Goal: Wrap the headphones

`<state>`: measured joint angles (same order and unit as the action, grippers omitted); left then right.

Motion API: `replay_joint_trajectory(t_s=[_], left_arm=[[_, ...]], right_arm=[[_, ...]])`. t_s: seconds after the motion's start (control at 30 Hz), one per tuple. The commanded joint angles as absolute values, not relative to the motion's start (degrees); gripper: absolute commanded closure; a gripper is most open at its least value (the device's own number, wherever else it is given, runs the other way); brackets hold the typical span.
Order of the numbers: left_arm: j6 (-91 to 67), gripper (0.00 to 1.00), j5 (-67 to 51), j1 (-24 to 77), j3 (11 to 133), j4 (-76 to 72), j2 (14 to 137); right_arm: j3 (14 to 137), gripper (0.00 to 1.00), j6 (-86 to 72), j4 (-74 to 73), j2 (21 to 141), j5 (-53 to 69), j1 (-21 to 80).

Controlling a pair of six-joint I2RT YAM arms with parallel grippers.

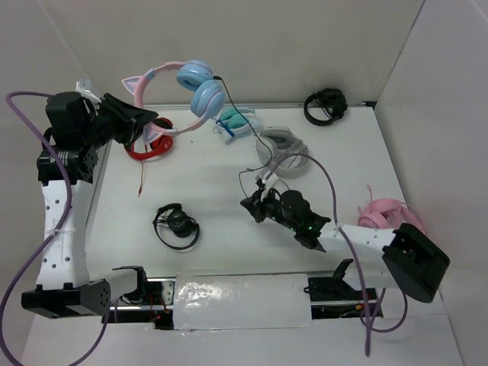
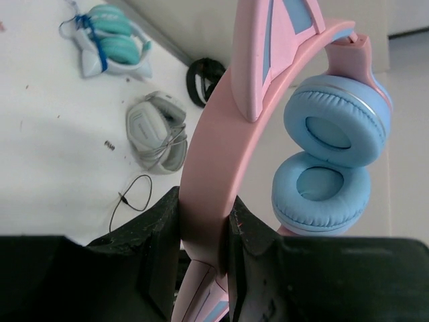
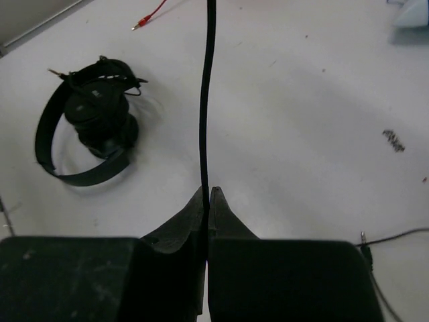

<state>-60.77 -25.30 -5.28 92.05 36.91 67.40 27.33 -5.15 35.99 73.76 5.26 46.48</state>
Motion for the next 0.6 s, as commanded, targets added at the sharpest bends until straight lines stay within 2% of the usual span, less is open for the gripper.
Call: replay_joint_trajectory(t_s=[0.0,0.1,0.37,0.47,0.57], left_arm=[[-65.2,1.0,-25.3,-6.4,90.2,30.0,67.4],[-64.3,1.0,-25.8,-6.7,87.4,27.9,67.7],[-64.0,1.0,-24.6,-6.6,82.4,26.0,68.5],[-65.8,1.0,-21.0,-6.2,81.3,27.9,68.8],[-65.3,1.0,-22.5,-6.3,78.8,24.5,68.6]], right_arm=[[22.9,1.0,-14.4,27.0,67.3,-4.1,52.4],[19.4,1.0,-17.6,22.9,61.4,-9.6,54.7],[20.0,1.0,-16.7,10.5,42.7,-8.8,60.0],[24.9,1.0,-17.3,3.8,41.7,-8.0,60.9],[27.2,1.0,-16.1,1.9,44.3,-5.6,62.4]])
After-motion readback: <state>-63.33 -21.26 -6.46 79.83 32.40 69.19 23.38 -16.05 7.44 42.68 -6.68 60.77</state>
